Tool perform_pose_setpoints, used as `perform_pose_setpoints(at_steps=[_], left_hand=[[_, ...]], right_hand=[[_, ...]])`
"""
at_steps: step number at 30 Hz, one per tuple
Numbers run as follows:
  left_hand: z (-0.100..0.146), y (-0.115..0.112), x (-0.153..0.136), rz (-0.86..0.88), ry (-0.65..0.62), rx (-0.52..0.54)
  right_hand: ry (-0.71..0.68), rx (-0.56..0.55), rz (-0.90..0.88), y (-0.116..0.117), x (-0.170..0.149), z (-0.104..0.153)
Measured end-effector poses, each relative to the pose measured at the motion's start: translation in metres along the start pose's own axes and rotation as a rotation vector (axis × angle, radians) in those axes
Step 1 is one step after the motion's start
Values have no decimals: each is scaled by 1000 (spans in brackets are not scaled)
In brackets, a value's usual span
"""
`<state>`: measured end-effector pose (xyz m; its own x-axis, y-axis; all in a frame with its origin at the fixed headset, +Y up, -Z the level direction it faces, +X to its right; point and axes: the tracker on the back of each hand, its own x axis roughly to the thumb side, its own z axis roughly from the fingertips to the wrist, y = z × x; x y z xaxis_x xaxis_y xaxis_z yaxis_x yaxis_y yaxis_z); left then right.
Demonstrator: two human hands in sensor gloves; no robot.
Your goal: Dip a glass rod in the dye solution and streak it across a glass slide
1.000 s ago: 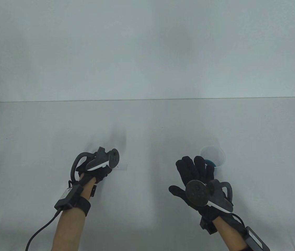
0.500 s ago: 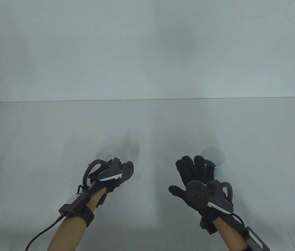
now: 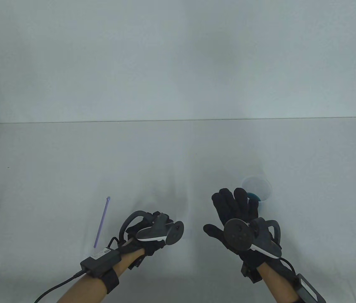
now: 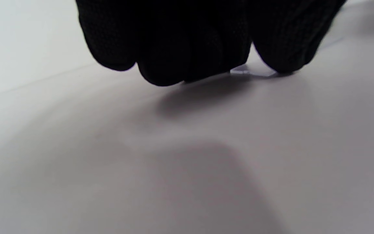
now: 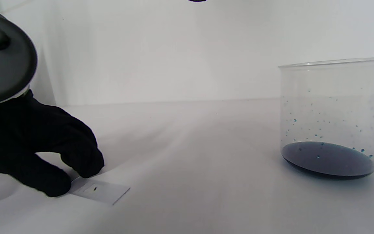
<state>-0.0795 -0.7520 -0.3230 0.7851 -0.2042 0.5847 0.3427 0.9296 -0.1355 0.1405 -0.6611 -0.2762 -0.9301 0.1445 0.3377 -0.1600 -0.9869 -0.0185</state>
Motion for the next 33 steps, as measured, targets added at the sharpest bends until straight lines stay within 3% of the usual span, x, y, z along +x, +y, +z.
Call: perform_pose_setpoints(at_steps=[11, 22, 25, 29, 33], left_hand=[[18, -3, 23, -15, -72, 21], [18, -1, 20, -4, -88, -8], [24, 11, 5, 72, -78, 1], [42, 41, -39, 140, 46, 74], [59, 49, -88, 166, 204, 62]], right_hand=[[3, 2, -1, 0, 0, 0], [5, 3, 1, -1, 0, 0], [5, -2, -1, -2, 0, 0], [5, -4, -2, -2, 0, 0], [3, -4, 2, -2, 1, 0]])
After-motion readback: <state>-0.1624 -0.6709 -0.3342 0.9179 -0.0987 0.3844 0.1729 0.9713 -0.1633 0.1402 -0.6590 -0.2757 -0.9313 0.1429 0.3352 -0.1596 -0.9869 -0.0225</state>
